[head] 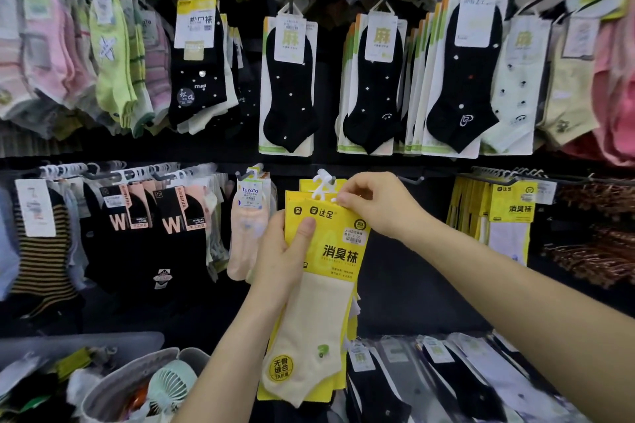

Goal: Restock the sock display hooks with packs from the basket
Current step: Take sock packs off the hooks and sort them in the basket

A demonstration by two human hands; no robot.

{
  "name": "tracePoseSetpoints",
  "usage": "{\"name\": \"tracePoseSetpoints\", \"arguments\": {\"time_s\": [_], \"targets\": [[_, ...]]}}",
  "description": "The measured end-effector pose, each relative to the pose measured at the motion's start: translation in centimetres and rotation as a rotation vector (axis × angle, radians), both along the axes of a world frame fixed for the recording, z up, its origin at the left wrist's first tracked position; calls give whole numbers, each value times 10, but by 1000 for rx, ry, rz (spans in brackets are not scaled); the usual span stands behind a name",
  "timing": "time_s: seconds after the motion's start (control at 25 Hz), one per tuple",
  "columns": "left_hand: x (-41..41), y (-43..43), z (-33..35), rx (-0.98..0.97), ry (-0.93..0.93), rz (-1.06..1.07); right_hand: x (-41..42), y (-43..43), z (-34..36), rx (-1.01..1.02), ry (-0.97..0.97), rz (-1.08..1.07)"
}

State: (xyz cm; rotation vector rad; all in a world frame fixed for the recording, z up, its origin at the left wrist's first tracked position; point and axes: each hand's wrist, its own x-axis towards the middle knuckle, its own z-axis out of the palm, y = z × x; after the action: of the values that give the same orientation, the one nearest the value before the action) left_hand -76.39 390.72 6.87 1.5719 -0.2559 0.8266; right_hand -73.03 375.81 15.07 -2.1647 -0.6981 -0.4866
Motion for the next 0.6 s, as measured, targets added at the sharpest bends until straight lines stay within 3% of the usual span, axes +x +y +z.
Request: {"name": "tracePoseSetpoints", "arguments": {"time_s": [0.16, 0.4, 0.6], "targets": [[6, -1, -5, -28, 62, -46, 11, -3, -6, -79, -30, -88], [8, 22, -5, -68, 46, 106, 32, -7, 0, 49, 49, -150], [6, 60, -2, -110, 51, 257, 49, 11, 12, 23, -12, -152]]}}
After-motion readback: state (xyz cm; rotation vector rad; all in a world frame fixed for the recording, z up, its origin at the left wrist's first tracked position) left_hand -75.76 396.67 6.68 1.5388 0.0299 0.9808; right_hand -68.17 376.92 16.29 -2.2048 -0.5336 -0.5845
